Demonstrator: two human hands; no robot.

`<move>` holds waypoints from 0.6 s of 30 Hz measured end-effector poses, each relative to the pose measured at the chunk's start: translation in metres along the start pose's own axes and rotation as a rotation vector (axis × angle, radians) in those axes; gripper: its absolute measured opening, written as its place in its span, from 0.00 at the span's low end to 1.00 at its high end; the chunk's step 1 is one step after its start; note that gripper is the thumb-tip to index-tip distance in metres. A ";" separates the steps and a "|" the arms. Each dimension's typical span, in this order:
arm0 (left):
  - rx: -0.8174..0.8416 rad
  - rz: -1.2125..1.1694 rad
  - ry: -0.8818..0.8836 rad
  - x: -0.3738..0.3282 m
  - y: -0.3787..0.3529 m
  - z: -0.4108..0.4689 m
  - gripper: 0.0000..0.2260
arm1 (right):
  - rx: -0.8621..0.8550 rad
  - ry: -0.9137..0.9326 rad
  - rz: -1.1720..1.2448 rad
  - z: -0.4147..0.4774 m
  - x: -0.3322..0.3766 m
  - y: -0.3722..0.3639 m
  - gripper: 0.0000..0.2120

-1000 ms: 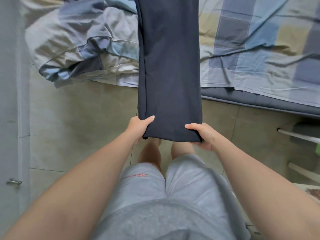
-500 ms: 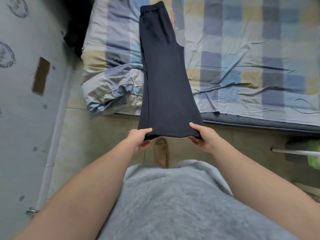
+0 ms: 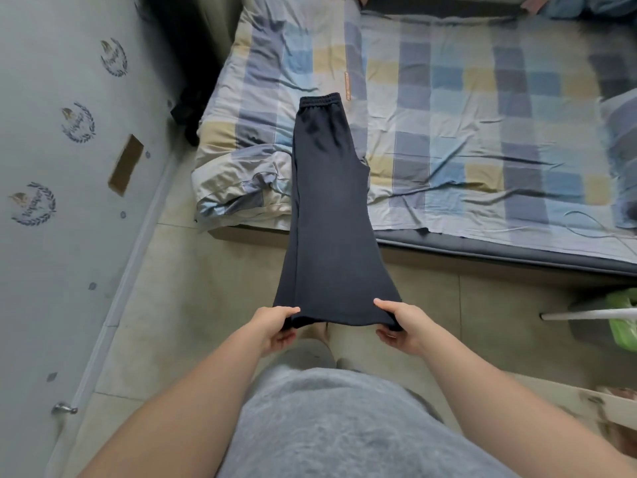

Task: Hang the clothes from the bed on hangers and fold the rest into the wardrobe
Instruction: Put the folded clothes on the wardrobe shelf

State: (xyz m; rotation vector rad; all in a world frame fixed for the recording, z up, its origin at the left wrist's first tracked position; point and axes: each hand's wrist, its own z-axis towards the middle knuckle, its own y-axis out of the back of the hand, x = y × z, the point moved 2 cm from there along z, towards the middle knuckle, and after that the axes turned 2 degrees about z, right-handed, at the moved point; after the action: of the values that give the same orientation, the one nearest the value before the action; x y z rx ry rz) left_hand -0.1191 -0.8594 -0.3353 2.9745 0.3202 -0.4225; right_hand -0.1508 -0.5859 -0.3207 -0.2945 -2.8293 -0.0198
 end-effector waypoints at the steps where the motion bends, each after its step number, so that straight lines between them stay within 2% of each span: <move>1: -0.012 0.030 0.024 0.017 0.003 -0.006 0.11 | -0.004 -0.024 -0.013 -0.004 -0.016 0.006 0.14; 7: -0.023 0.079 0.098 0.064 0.022 -0.029 0.09 | 0.035 -0.116 -0.041 -0.023 -0.077 0.021 0.17; 18: 0.036 -0.108 -0.012 -0.008 0.003 -0.035 0.00 | 0.063 0.012 0.054 -0.025 0.001 -0.001 0.09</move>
State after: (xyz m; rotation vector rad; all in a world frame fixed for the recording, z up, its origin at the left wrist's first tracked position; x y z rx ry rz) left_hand -0.1168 -0.8584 -0.2998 2.9976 0.4786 -0.4628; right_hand -0.1448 -0.5877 -0.2962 -0.3556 -2.8027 0.0785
